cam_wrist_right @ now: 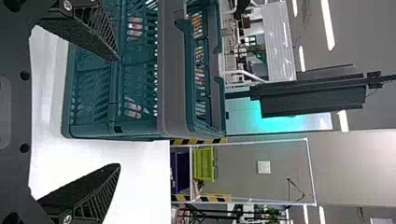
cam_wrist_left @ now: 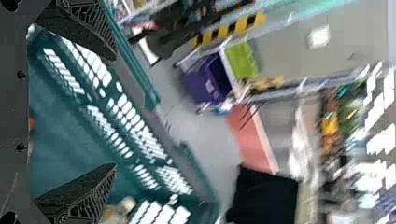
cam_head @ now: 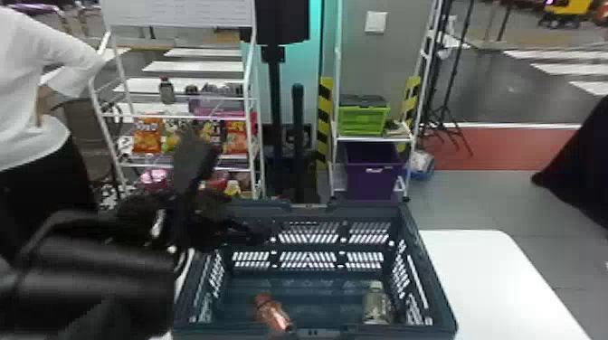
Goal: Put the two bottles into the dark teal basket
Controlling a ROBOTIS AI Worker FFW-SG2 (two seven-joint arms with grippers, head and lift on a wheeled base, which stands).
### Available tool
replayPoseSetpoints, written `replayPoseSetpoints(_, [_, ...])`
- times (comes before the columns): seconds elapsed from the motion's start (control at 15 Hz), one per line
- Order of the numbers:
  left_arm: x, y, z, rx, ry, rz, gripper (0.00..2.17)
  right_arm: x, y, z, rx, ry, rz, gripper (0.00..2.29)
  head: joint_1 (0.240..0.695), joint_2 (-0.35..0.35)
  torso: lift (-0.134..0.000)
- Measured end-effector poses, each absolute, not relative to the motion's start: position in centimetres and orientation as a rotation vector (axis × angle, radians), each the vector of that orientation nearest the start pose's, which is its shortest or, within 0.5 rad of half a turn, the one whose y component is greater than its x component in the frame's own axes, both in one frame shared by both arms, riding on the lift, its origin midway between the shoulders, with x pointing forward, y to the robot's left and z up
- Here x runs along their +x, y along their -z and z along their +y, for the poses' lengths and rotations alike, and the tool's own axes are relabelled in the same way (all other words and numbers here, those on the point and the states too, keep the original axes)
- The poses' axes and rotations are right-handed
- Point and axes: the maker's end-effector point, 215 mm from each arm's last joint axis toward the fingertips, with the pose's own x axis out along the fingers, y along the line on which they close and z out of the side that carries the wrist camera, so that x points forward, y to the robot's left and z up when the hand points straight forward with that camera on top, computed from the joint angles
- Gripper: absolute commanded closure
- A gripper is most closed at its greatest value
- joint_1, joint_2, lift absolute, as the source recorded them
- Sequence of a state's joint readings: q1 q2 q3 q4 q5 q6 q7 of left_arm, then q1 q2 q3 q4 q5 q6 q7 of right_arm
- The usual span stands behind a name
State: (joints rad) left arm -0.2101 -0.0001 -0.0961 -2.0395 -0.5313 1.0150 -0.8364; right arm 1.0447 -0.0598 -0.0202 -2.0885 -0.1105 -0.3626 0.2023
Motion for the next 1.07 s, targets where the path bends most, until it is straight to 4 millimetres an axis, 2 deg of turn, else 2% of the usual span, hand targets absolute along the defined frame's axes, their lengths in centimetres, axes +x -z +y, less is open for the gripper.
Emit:
replayPoseSetpoints(0.13, [54.5,26.9,17.8,0.149,0.406,0.390,0.08,25.6,38.8,-20.4,0.064,-0.193,0.144,0.07,0.499,0.000,0.000])
replayPoseSetpoints(0.27, [50.1,26.7,21.1,0.087,0.317,0.363,0.08,25.7,37.8,-20.3,0.063,-0.198,0.126,0.07,0.499,0.000,0.000])
replayPoseSetpoints(0.4, [45.7,27.6,23.4,0.047,0.246,0.368,0.09,25.8,36.9,-20.2,0.062,-0.202,0.109,0.07,0.499,0.000,0.000])
replayPoseSetpoints(0.53, [42.2,27.7,24.2,0.037,0.228,0.320,0.09,25.9,36.4,-20.1,0.063,-0.206,0.099,0.07,0.499,0.000,0.000])
replayPoseSetpoints(0.8, [36.5,24.9,23.6,0.091,0.256,0.053,0.10,25.9,35.5,-19.3,0.068,-0.226,0.069,0.07,0.499,0.000,0.000])
replayPoseSetpoints(0.93, [34.0,25.6,23.7,0.097,0.255,0.008,0.11,25.8,35.6,-19.1,0.064,-0.232,0.068,0.07,0.499,0.000,0.000])
replayPoseSetpoints(1.07, [31.8,27.7,24.1,0.108,0.252,-0.007,0.11,25.7,35.9,-18.7,0.066,-0.244,0.073,0.07,0.499,0.000,0.000])
